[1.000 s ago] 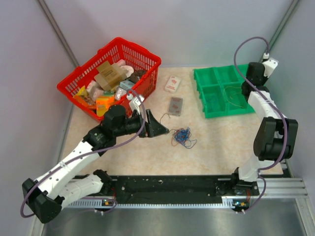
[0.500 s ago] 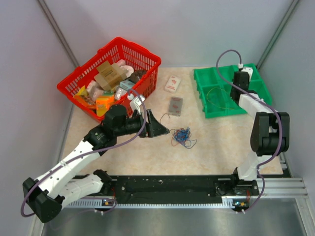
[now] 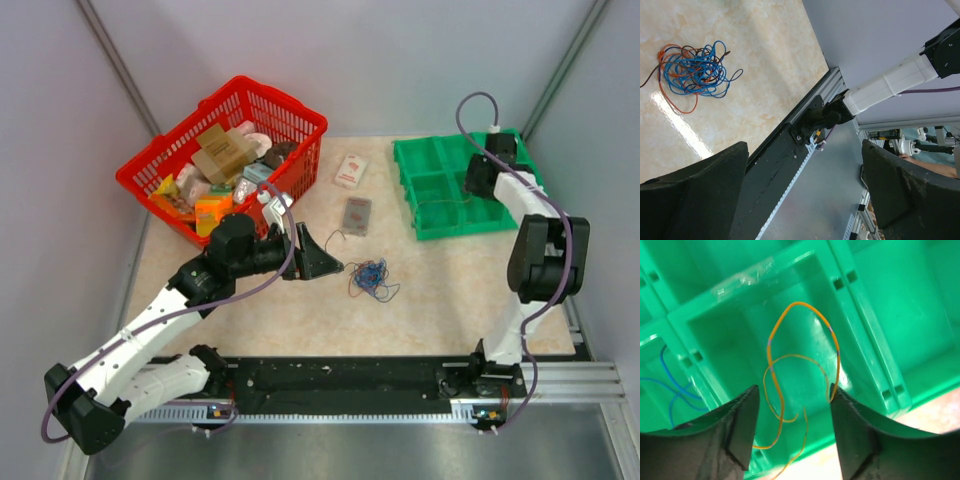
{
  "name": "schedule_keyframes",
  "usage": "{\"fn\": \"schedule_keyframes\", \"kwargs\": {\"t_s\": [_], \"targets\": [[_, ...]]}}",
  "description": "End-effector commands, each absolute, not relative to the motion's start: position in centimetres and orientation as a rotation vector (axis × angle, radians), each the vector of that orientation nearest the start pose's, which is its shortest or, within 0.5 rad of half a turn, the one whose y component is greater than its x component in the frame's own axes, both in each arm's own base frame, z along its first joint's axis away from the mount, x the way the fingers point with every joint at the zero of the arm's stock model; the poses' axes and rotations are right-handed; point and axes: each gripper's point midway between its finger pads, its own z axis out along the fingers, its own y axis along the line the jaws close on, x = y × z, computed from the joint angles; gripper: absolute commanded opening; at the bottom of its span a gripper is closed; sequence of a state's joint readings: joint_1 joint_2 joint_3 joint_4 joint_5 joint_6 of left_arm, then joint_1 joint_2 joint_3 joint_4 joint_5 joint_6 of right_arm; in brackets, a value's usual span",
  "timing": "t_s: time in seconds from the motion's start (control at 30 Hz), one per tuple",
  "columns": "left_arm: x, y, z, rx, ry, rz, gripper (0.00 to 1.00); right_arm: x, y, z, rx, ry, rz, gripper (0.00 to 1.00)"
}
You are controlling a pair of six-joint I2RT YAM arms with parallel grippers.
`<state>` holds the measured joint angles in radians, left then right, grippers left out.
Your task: Untangle the cables
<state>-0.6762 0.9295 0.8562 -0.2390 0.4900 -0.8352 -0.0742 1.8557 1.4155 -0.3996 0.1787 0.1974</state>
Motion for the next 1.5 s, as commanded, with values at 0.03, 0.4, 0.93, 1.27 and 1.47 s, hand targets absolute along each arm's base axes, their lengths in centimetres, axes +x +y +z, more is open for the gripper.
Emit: {"fn": "schedule_keyframes", "kwargs": {"t_s": [0.03,0.4,0.93,1.27,1.47], "targets": [[16.9,-27.9,28.7,0.253,2.053,-1.455,0.98,44.8,-5.5,15.4,0.419,2.344,-0.149,0.64],[16.6,-27.9,28.7,0.262,2.053,-1.460,0.98,45.5,-4.6,17.6,0.408,2.318,-0.123,0.75],[16.5,-27.9,28.1,0.265,2.061,-1.459,0.98,38.3,10.7,13.4,0.003,2.341,0.266,0.46],[16.5,-27.5,28.1,0.247,2.058,-1.451,0.98,39.5,10.9,11.6,-0.114,2.333,0.236,0.38],[16.3,-27.6,28.4,0.266,2.058,-1.457,0.98,40.2,11.2,11.3,-0.151,2.326,0.246,0.33]]}}
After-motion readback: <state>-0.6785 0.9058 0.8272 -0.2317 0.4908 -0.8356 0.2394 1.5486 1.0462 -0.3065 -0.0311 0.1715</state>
